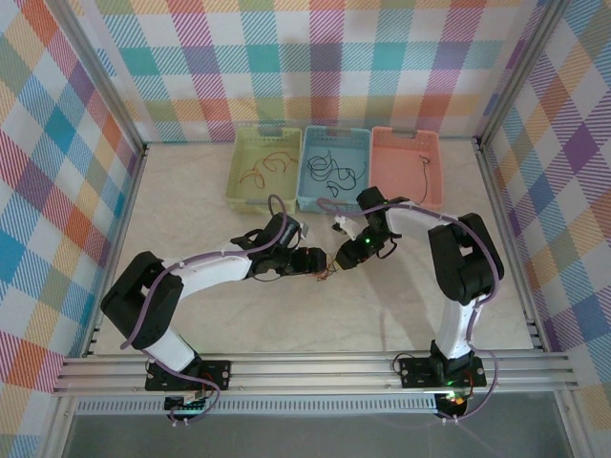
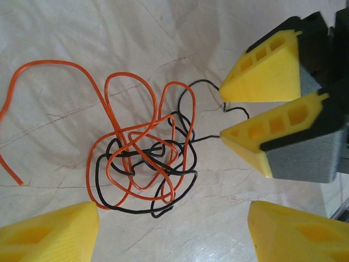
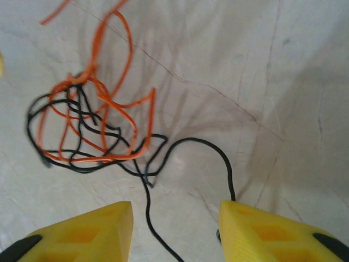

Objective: Untangle the cables

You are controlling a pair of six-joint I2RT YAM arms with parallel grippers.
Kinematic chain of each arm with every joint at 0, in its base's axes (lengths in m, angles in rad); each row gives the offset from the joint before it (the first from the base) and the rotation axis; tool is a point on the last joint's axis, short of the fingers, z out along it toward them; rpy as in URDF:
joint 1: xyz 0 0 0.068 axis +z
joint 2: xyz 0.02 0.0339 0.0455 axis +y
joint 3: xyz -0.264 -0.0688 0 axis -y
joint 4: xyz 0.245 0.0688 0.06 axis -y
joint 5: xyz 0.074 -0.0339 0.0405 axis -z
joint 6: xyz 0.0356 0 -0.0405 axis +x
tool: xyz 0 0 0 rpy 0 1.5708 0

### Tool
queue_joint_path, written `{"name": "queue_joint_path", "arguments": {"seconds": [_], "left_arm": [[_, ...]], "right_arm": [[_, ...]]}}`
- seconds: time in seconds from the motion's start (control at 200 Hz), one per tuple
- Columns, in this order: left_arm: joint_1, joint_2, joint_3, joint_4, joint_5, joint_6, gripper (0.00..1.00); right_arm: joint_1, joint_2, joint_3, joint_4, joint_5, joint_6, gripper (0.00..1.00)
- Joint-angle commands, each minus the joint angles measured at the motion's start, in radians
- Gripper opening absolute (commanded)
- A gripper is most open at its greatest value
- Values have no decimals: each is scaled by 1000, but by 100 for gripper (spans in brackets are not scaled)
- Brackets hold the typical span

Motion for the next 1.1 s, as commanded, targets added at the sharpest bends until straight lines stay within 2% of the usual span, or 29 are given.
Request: {"name": "queue_joint_path", "arguments": {"seconds": [0.0, 0.135, 0.35, 0.405, 0.535, 0.705, 0.89, 1.095], "left_arm": [[6, 7, 7, 33, 12, 16, 72], [6, 14, 4, 39, 15, 17, 72], [6, 27, 13, 33, 24, 17, 70], [6, 30, 20, 22, 25, 22, 70], [7, 24, 33, -6, 13, 34, 69], [6, 40, 60, -39, 13, 52, 68], [4, 88, 106, -51, 16, 64, 61], [-8, 148, 180, -98, -6, 82, 61]], "right_arm": [[13, 18, 24, -29, 32, -24, 44], [16, 9, 20, -4, 65, -22, 37], [16, -111, -42, 128, 128, -1, 5], [16, -151, -69, 181, 129, 7, 0], [16, -254, -162, 346, 94, 38, 0], [17, -310, -217, 453, 91, 65, 0], [17, -347, -273, 558, 123, 82, 0], [17, -401, -358, 699, 157, 104, 0]]}}
